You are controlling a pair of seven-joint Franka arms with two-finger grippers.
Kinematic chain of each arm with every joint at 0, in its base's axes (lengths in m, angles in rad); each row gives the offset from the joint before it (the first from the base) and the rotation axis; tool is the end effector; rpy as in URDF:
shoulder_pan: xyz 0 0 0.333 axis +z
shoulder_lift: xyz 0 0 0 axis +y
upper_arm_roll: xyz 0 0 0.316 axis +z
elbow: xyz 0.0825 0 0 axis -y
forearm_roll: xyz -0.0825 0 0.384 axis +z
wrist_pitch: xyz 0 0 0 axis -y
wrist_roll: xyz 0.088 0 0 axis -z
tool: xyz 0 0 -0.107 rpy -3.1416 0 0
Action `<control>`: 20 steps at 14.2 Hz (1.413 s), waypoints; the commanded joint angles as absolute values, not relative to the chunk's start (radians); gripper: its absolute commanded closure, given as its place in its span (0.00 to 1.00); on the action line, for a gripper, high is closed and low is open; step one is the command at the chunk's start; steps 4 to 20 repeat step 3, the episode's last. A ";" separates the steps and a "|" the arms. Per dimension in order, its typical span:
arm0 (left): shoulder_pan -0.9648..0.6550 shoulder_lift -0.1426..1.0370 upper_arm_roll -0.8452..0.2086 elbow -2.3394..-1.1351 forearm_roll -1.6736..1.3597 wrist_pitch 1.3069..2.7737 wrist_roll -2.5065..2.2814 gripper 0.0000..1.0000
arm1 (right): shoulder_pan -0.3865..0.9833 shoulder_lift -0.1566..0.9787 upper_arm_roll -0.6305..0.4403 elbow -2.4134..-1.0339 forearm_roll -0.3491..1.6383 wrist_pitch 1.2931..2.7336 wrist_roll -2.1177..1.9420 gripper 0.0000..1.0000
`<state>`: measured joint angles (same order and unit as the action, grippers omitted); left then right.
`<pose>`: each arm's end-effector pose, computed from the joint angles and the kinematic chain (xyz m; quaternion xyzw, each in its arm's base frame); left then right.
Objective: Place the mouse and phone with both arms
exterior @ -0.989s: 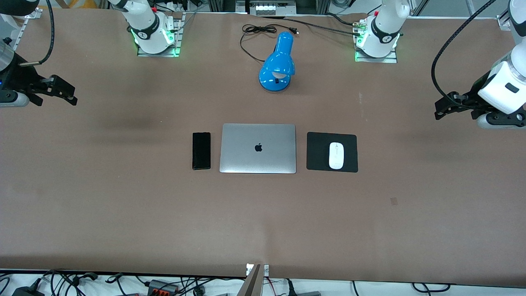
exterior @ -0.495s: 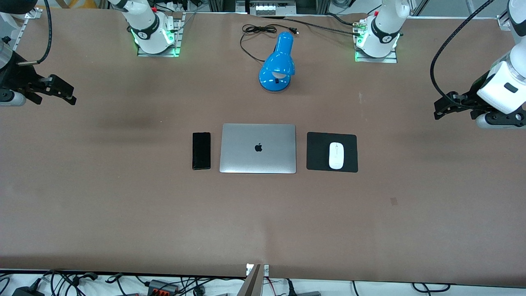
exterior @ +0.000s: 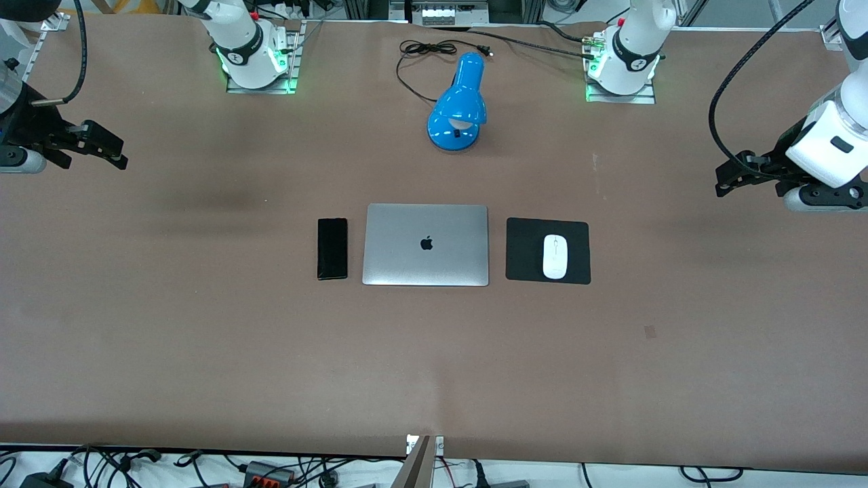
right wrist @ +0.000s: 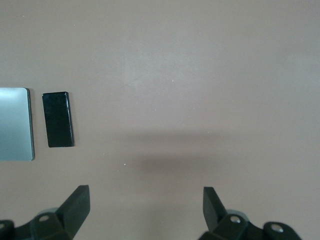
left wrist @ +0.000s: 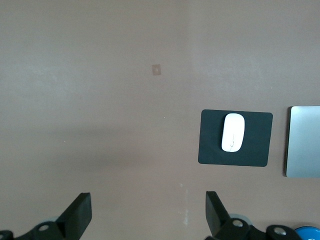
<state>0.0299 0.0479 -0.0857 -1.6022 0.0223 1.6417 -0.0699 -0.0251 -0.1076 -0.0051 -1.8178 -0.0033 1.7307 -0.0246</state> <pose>0.5732 -0.0287 0.5889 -0.9999 -0.0063 0.0035 0.0093 0.5297 -0.0164 0.5792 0.9999 -0.0025 0.0102 0.0016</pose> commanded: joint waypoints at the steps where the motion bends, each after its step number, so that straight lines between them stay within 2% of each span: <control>1: 0.034 0.058 -0.092 -1.582 0.015 1.623 -0.049 0.00 | -0.032 -0.135 0.000 -1.833 -0.002 1.720 -0.044 0.00; 20: 0.026 0.058 -0.092 -1.582 0.015 1.624 -0.052 0.00 | -0.031 -0.137 0.002 -1.833 -0.002 1.720 -0.044 0.00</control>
